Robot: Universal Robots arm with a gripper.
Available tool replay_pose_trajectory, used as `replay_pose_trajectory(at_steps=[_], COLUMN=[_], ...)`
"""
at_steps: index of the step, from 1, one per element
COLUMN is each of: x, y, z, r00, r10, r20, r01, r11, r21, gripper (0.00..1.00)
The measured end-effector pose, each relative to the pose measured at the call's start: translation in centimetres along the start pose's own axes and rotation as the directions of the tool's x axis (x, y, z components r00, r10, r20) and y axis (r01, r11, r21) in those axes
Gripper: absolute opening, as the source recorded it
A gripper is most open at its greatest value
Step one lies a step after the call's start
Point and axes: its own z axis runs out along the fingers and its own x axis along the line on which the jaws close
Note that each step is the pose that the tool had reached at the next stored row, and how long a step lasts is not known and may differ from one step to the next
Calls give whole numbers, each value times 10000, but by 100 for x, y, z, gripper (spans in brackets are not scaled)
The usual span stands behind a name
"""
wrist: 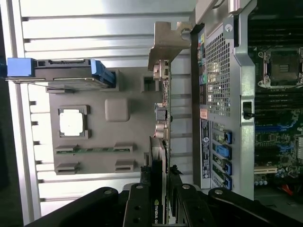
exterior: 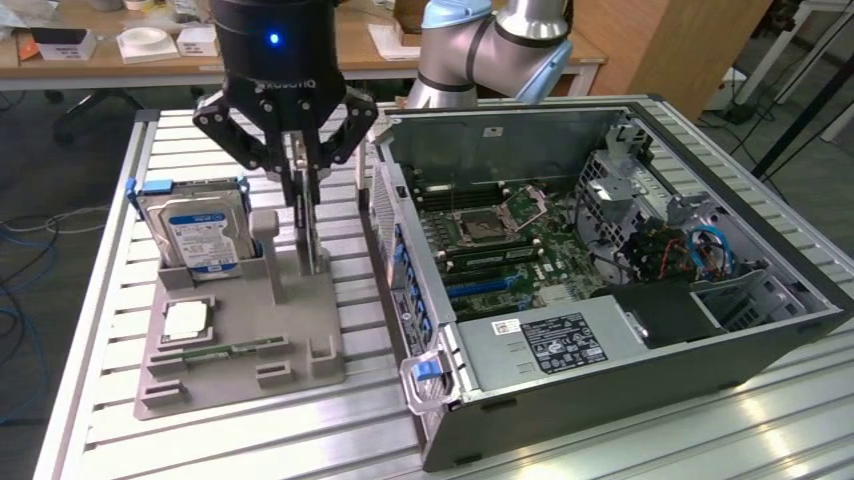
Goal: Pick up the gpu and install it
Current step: 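Pick up the gpu and move the gpu toward the slot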
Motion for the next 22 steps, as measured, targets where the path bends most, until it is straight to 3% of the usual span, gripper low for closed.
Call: replay_pose_trajectory(at_steps=[11,22], x=[-9,-10], y=[-2,-2], z=[-345,-364], r00=[10000,10000], r10=[-1,-2], r20=[3,5], r01=[1,2], r11=[10000,10000], r21=[67,84], gripper=[26,26])
